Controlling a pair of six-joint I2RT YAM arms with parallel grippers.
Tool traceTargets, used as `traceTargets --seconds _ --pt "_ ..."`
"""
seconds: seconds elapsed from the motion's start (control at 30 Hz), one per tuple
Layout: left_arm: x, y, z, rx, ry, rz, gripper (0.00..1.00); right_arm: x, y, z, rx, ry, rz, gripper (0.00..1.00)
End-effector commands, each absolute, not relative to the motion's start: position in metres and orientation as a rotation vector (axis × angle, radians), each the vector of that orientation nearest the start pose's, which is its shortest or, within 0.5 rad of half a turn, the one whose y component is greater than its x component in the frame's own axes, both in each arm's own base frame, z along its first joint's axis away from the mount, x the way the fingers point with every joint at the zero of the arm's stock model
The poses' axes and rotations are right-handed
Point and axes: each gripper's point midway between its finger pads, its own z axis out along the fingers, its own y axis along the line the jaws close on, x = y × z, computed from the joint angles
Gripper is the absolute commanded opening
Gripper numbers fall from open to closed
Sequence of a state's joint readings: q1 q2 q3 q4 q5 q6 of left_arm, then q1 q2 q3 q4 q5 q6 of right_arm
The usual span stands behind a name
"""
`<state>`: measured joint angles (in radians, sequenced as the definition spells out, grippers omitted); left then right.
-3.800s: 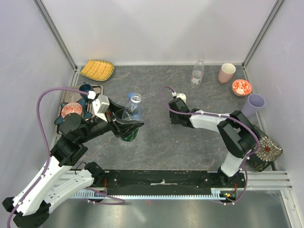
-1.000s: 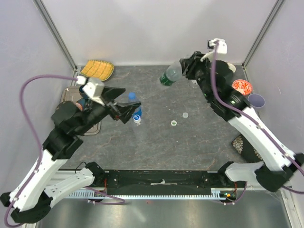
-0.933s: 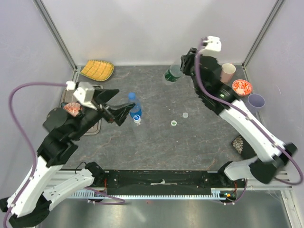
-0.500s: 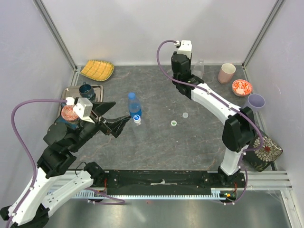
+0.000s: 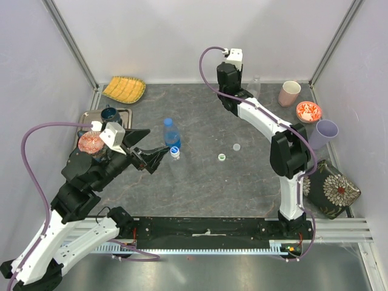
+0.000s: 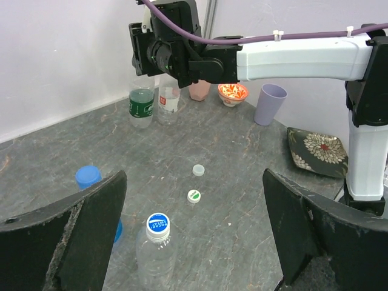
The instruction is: Unscrew the bottle caps
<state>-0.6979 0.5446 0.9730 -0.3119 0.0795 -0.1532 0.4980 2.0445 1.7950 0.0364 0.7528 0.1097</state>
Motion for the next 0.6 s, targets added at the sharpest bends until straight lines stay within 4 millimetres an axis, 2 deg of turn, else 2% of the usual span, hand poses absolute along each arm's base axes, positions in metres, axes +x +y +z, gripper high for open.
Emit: traceTargets --seconds 0.0,0.3,0.37,0.4,0.47,0.5,0.57 --pt "0.182 -0.173 0.391 0.492 1.437 -0.698 1.00 0.580 0.174 0.266 0.238 1.709 -0.183 0.00" --pt "0.186 -0.181 0.384 0.508 1.459 -0.709 1.00 0.582 0.170 0.232 0.226 1.786 -0.194 0.01" --pt "0.187 -0.181 0.383 0.511 1.463 -0.705 1.00 0.583 0.168 0.230 0.222 1.798 -0.184 0.08" --pt "0.187 -0.182 0.382 0.517 1.462 -0.704 1.00 0.583 0.167 0.229 0.224 1.802 -0.179 0.16" --pt "0.188 -0.181 0.382 0.522 1.463 -0.694 0.99 0.583 0.170 0.231 0.214 1.807 -0.165 0.25" --pt "0.187 -0.181 0.384 0.523 1.457 -0.692 1.00 0.583 0.169 0.231 0.214 1.808 -0.165 0.34" --pt "0.187 -0.181 0.385 0.525 1.456 -0.692 1.00 0.583 0.169 0.234 0.217 1.807 -0.158 0.43"
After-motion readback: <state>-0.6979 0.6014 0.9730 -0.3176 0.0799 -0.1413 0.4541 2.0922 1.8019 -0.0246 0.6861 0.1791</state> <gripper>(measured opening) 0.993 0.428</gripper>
